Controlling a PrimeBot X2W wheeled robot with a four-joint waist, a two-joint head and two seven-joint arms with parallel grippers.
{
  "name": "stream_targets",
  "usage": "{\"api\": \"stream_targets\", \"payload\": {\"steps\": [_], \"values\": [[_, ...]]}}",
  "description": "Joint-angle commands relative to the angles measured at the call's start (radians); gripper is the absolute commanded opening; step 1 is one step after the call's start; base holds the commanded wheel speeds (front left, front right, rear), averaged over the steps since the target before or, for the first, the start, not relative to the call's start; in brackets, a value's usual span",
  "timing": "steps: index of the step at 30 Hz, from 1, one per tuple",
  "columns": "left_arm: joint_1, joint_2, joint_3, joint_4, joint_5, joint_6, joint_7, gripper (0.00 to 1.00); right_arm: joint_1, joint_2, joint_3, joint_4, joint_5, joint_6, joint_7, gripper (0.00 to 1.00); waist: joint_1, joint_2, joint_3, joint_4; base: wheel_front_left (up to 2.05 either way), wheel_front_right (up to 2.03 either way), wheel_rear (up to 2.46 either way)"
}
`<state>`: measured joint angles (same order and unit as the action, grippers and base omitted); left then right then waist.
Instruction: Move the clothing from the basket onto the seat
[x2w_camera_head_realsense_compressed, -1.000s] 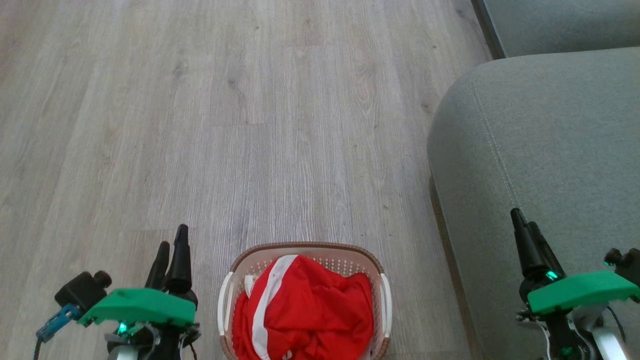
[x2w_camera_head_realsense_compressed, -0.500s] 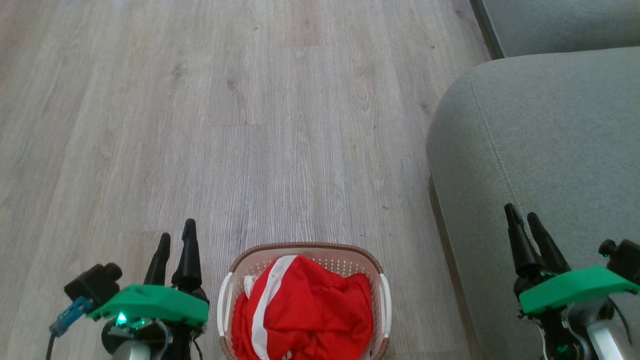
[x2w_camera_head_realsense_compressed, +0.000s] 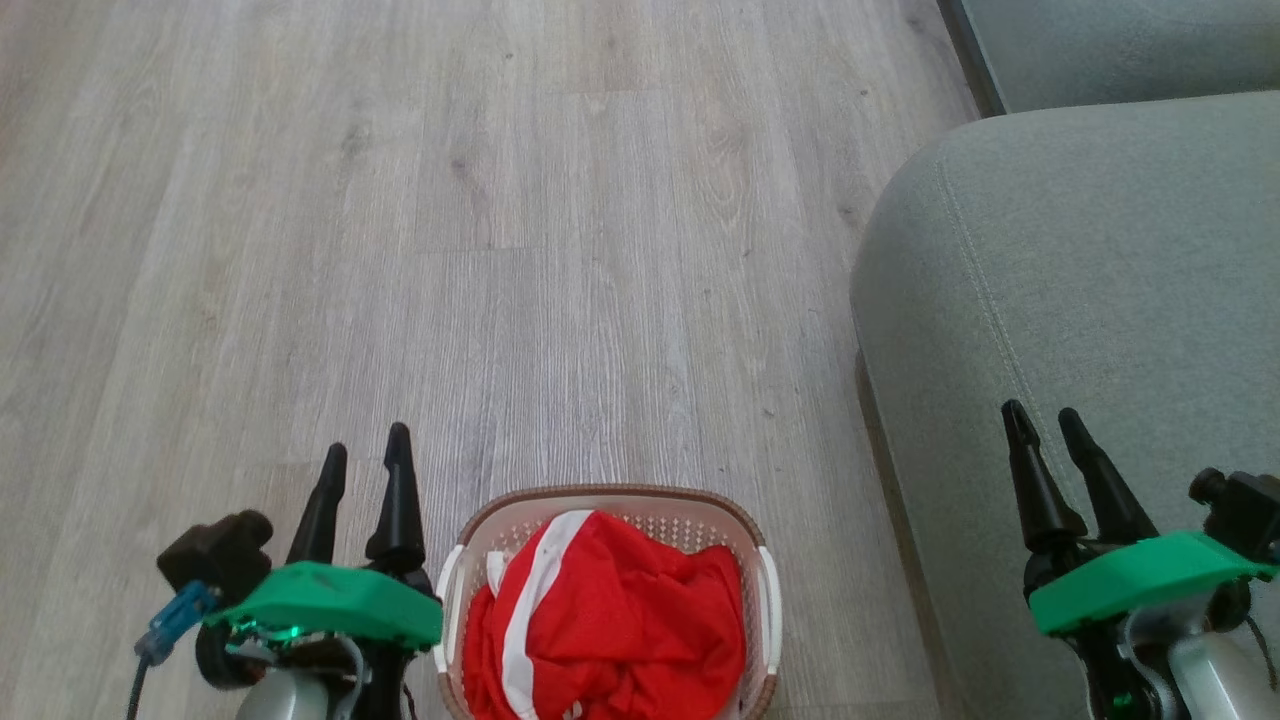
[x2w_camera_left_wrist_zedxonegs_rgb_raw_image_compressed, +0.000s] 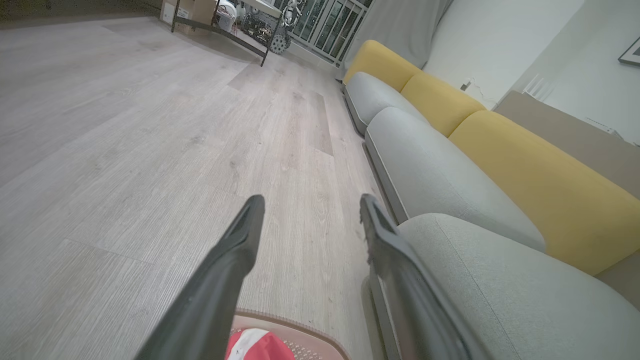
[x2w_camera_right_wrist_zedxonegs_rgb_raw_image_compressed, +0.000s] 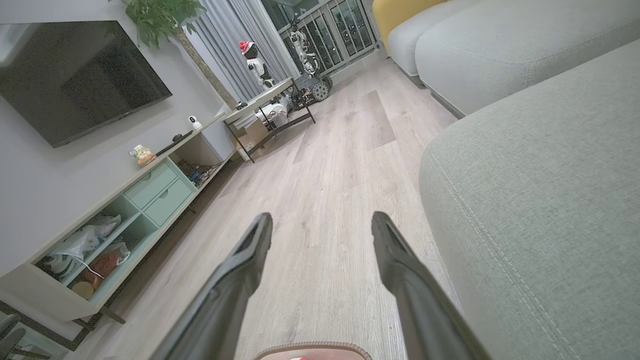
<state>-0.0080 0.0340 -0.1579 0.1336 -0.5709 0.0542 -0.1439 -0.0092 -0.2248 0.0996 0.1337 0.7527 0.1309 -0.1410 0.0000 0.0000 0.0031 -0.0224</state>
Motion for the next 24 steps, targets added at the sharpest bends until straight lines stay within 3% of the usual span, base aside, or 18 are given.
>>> {"api": "stream_targets", "payload": {"steps": [1, 24], "values": [[-0.056, 0.013, 0.011, -0.042, 0.03, 0.008, -0.013, 1.0, -0.044, -0.03, 0.014, -0.042, -0.027, 0.0, -0.015, 1.0, 0.0, 0.0, 0.0, 0.0, 0.0, 0.0, 0.0], [-0.058, 0.015, -0.025, -0.083, 0.312, 0.054, -0.08, 1.0, -0.048, -0.067, 0.036, -0.063, -0.274, 0.0, -0.083, 1.0, 0.0, 0.0, -0.003, -0.009, 0.0, 0.0, 0.0]]}}
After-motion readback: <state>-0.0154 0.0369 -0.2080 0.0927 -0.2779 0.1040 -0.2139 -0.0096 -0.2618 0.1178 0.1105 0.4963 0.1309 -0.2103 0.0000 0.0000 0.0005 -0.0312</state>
